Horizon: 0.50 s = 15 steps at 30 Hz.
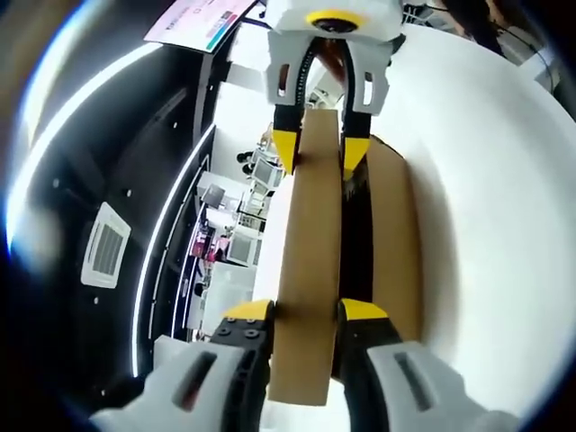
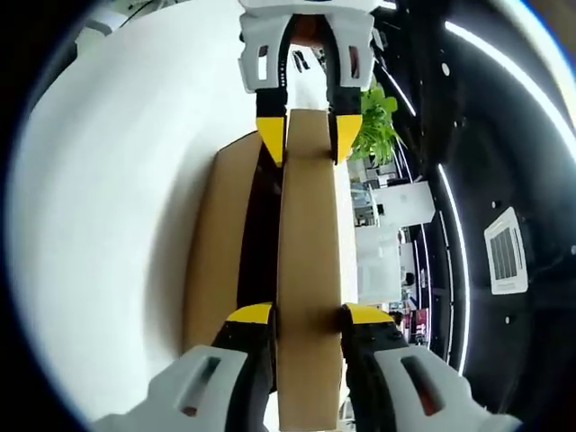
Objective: Operate the shoe box by opening the lid, removing the specified soft item, and placing it in the target area until the item is outside and the box remains undamaged.
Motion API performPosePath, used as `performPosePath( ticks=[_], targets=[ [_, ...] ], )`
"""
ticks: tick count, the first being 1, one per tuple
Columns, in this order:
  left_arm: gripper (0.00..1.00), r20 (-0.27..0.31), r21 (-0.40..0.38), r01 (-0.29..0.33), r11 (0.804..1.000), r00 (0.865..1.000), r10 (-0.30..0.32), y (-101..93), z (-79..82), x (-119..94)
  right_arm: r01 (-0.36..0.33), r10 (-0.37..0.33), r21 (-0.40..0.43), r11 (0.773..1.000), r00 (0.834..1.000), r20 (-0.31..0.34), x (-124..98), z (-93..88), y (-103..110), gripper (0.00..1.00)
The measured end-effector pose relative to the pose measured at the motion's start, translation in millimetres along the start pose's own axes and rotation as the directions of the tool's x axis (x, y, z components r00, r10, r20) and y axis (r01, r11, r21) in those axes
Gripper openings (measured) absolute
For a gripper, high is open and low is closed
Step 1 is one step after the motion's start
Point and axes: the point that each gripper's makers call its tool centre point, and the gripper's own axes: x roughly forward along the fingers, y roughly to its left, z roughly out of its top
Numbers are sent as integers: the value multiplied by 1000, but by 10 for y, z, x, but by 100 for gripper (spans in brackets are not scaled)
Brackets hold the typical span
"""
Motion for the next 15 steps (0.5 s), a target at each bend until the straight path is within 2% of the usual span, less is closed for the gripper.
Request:
performPosePath(
  ticks=[15],
  targets=[
    [28,20,6,7,1000,1000,-7,-28,-1,-18,-20,20,6,1000,1000,-4,22,6,11,28]
  ],
)
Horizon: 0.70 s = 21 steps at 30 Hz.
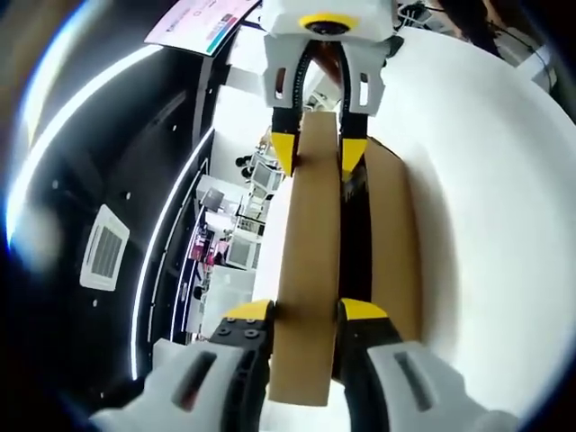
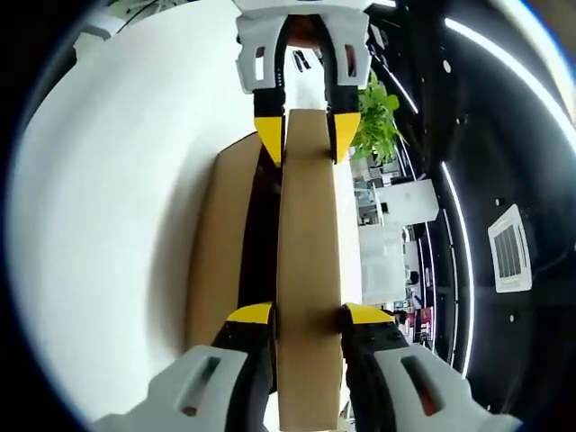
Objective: Operate the shoe box by opening the lid, removing the specified soft item, and placing it in the target area until the item is outside and the box remains undamaged.
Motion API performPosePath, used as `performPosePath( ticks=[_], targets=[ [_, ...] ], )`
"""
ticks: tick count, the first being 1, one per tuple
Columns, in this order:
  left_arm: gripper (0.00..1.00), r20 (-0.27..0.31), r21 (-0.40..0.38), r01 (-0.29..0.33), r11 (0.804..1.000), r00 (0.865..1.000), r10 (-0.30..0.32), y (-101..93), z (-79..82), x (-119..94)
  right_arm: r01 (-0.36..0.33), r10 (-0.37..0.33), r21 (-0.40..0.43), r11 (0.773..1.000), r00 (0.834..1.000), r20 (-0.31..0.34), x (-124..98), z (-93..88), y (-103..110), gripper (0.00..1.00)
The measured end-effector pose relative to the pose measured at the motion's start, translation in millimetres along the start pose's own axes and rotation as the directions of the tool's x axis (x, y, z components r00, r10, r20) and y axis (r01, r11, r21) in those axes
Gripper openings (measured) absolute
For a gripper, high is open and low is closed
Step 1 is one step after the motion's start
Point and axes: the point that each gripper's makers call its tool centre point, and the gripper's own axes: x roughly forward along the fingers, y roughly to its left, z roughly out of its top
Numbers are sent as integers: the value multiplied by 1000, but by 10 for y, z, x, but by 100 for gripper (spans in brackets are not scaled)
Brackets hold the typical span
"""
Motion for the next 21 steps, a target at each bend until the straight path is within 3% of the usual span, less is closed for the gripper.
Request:
performPosePath(
  ticks=[2,4,8,12,15,17,20,21],
  targets=[
    [29,-5,12,-2,1000,1000,2,21,15,-92,5,-5,10,1000,1000,6,-6,0,-14,28],
    [36,64,-36,1,999,998,1,44,146,-230,4,-4,15,1000,1000,7,0,3,-19,28],
    [37,106,-58,40,998,994,-34,13,228,-493,7,-7,5,1000,1000,1,2,9,-3,28],
    [41,127,-128,154,980,982,-138,-185,200,-666,9,-9,13,1000,1000,7,-6,12,1,28],
    [52,106,-101,258,961,963,-247,-444,136,-718,8,-8,4,1000,1000,3,-5,14,15,28],
    [48,108,-56,322,945,943,-315,-643,121,-756,8,-8,6,1000,1000,2,-8,15,18,28],
    [47,64,-65,405,912,914,-402,-932,5,-819,9,-9,7,1000,1000,3,-15,17,17,28],
    [46,31,-120,434,893,901,-433,-1046,-48,-823,10,-10,6,1000,1000,2,-15,19,20,28]
  ],
)
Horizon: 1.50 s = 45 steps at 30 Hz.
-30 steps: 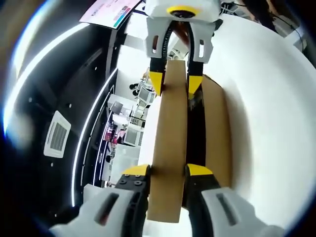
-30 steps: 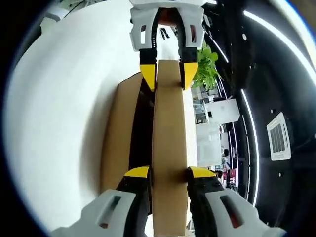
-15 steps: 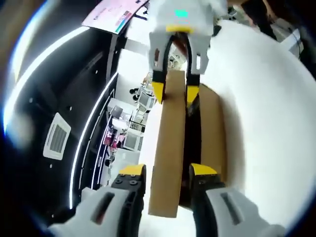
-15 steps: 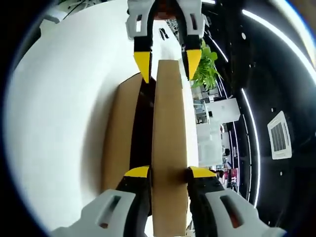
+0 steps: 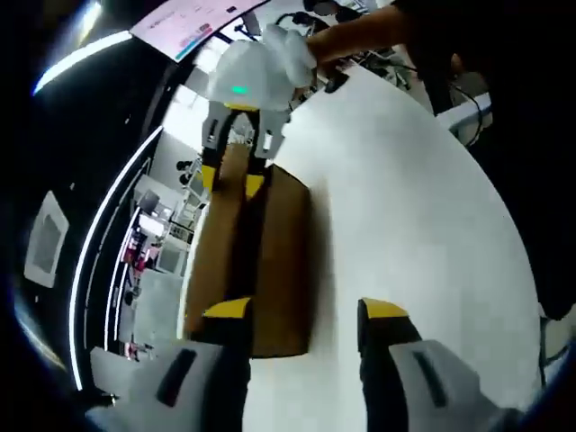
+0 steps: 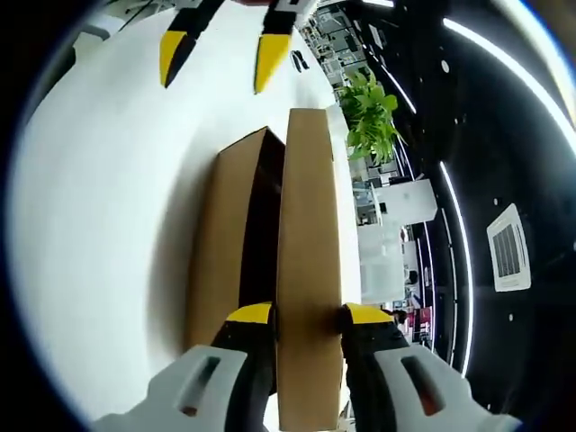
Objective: Operate the shoe box by opening the lid, removing the specified soft item, and placing it in the target area until the item is outside and the box remains undamaged.
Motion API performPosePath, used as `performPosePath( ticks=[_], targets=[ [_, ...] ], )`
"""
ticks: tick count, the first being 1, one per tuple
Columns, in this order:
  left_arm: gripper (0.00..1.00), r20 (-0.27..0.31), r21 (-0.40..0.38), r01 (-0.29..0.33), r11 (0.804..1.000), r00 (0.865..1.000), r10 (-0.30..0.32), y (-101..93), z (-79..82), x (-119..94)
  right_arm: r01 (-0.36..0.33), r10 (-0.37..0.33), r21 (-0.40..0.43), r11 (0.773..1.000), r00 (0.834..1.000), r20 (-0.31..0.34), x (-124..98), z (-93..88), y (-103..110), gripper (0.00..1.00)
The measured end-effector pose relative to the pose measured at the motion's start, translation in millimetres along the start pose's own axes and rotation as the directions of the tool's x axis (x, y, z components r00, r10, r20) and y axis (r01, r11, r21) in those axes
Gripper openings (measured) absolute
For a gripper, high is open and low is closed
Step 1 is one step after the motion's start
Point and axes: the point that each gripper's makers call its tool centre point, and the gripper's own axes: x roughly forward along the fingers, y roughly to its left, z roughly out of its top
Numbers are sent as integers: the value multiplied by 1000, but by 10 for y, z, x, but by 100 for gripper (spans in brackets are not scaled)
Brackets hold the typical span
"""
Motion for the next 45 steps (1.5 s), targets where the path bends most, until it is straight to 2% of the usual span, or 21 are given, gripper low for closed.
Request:
performPosePath(
  ticks=[1,2,3,5,8,10,14,21,27,33,39,45],
  targets=[
    [46,-23,-22,15,1000,1000,-16,-43,-41,29,1,-1,0,1000,1000,-1,2,1,1,28],
    [46,-55,31,22,999,998,-20,-40,-91,55,1,-1,-1,1000,1000,-2,3,1,1,28],
    [45,-43,42,3,999,999,-1,1,-85,75,2,-2,0,1000,1000,-4,4,3,-3,28],
    [42,-57,-15,-22,1000,998,21,88,-139,81,3,-3,3,1000,1000,-5,0,5,-10,28],
    [38,36,-114,-5,994,999,9,165,-57,74,1,-1,2,1000,1000,-3,-4,4,-6,28],
    [38,72,-154,4,988,997,7,209,-26,69,1,-1,2,1000,1000,-3,-5,5,-4,28],
    [40,23,-135,-37,990,999,40,331,-109,137,1,-1,4,1000,1000,-2,-5,5,-14,28],
    [44,-3,-86,-22,996,1000,22,258,-136,253,-3,3,9,1000,1000,1,0,-4,-50,28],
    [39,13,-86,-14,996,1000,15,286,-142,258,-15,15,15,1000,1000,8,20,-19,-119,28],
    [39,17,-106,-47,993,999,49,471,-182,311,-11,10,40,999,1000,20,16,-28,-247,28],
    [39,30,-113,-54,992,998,58,573,-168,349,-8,8,31,999,1000,17,17,-32,-228,28],
    [39,7,-74,-65,995,998,65,688,-192,406,-4,3,24,1000,1000,15,19,-32,-232,28]
  ],
)
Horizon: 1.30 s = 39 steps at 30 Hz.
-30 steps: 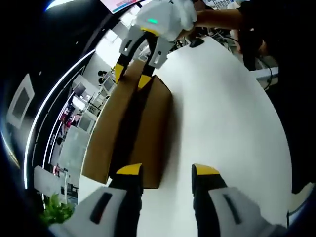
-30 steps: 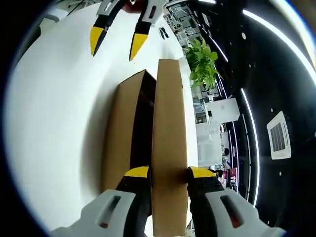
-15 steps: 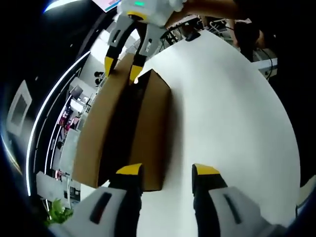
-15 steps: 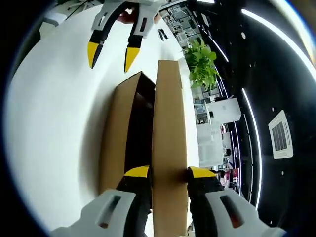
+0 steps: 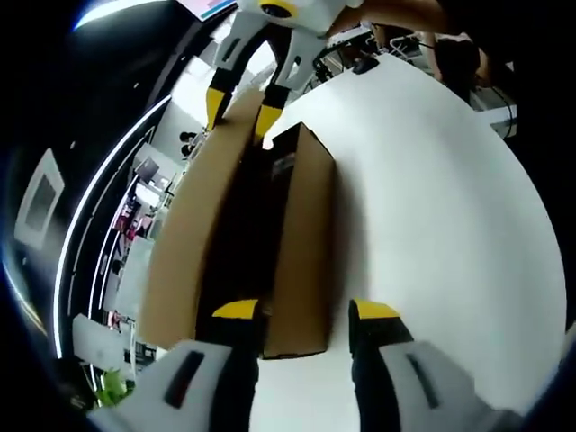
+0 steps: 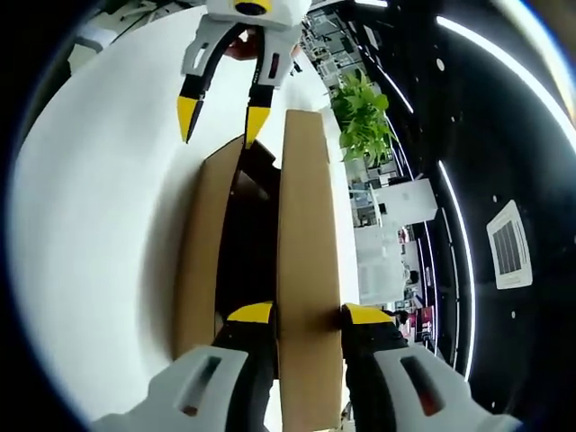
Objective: Operate the shoe box by opening the lid, removing the specified soft item, and placing it in the target area until the item is outside and the box remains undamaged.
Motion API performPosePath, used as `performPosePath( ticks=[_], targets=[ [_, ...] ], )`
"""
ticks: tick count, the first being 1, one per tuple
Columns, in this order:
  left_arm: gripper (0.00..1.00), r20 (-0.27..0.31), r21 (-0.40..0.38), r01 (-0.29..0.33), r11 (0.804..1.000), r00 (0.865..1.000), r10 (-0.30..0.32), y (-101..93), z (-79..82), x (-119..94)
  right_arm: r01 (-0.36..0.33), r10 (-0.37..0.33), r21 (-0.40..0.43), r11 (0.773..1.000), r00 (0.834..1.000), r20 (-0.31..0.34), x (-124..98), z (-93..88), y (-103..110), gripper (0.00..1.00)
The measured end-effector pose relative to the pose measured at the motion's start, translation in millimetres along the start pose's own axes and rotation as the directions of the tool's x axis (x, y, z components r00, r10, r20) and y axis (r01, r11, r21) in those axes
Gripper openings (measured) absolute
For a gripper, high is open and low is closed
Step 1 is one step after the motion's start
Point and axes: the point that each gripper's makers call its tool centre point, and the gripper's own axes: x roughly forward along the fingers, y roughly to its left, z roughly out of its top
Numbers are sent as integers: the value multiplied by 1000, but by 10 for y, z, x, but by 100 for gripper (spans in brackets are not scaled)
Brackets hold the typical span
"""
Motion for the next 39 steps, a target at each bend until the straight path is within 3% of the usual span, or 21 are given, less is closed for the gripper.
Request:
performPosePath(
  ticks=[5,8,25,27,34,39],
  targets=[
    [37,-8,-4,2,1000,1000,-2,37,-49,104,2,-2,6,1000,1000,6,0,-3,-9,28],
    [37,-70,45,-31,999,997,34,91,-166,131,6,-6,-5,1000,1000,2,-1,0,2,28],
    [26,-79,27,-16,1000,997,18,93,-259,224,8,-8,-19,1000,1000,-9,-7,5,14,28],
    [25,-104,73,-20,997,994,28,80,-278,229,8,-9,-17,1000,1000,-9,-8,7,15,28],
    [19,-96,64,-22,998,995,28,116,-267,248,11,-11,-21,1000,1000,-7,-11,7,35,28],
    [17,-108,127,-12,992,994,26,111,-270,270,1,-1,-9,1000,1000,0,-14,10,16,28]
  ],
)
